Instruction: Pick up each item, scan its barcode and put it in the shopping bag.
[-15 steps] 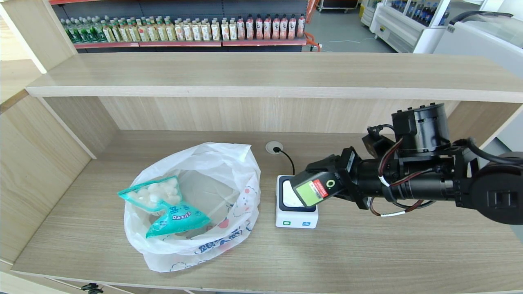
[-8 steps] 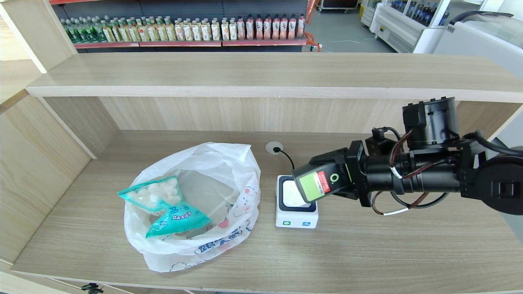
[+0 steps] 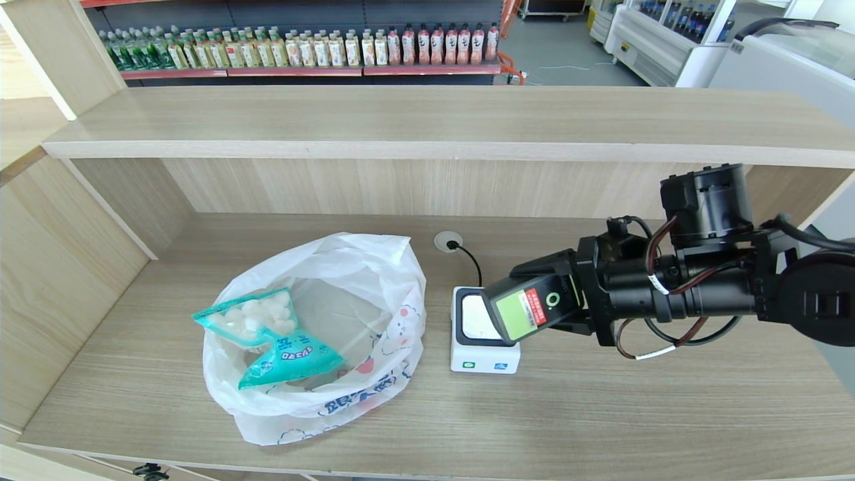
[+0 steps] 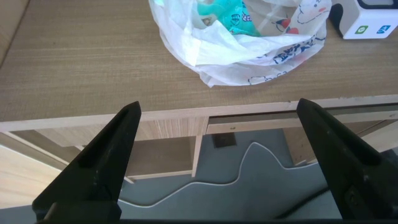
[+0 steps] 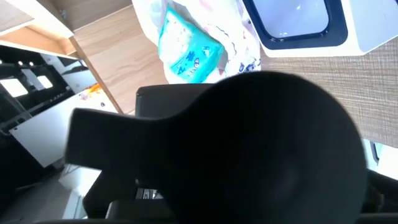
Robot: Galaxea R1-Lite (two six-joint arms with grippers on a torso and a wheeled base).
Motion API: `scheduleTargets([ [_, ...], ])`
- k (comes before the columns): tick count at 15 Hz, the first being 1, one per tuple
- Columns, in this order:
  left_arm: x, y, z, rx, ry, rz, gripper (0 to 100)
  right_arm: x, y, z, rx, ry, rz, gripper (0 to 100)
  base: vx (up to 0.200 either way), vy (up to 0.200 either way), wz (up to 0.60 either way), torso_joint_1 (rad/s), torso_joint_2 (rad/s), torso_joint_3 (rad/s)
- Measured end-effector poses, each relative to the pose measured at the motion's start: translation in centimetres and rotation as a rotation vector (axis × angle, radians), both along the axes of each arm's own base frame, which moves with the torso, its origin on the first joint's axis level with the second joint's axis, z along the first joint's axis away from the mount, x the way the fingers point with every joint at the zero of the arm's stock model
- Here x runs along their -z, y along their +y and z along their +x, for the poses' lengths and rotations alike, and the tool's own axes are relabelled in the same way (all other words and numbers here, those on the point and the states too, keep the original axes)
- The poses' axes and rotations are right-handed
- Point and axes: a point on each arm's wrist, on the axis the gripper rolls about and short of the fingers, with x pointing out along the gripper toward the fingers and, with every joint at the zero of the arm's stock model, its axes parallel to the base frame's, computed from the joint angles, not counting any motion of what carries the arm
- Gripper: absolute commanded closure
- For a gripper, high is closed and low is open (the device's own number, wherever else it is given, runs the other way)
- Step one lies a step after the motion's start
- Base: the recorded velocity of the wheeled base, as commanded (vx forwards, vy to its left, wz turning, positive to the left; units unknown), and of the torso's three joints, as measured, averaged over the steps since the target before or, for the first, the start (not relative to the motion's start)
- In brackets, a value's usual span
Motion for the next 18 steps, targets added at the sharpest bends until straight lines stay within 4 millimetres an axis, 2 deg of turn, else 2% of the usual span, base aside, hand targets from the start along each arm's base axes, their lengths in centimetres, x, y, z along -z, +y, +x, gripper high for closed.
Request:
scheduleTargets([
  [14,0.0,0.0,0.0,0.000,0.000,0.000,0,1.2,-0.5,1.0,-0.058,0.027,0.010,100,0.000,0.000,0.00,0.000,0.00,0.000],
  [16,0.0,0.0,0.0,0.000,0.000,0.000,0,1.2,-0.8,0.7,-0.075,-0.010,-0.012,100,0.000,0.000,0.00,0.000,0.00,0.000],
  [18,0.0,0.0,0.0,0.001,0.000,0.000,0,0.9,-1.8,-0.5,-0.122,-0.143,-0.096,100,0.000,0.000,0.00,0.000,0.00,0.000],
])
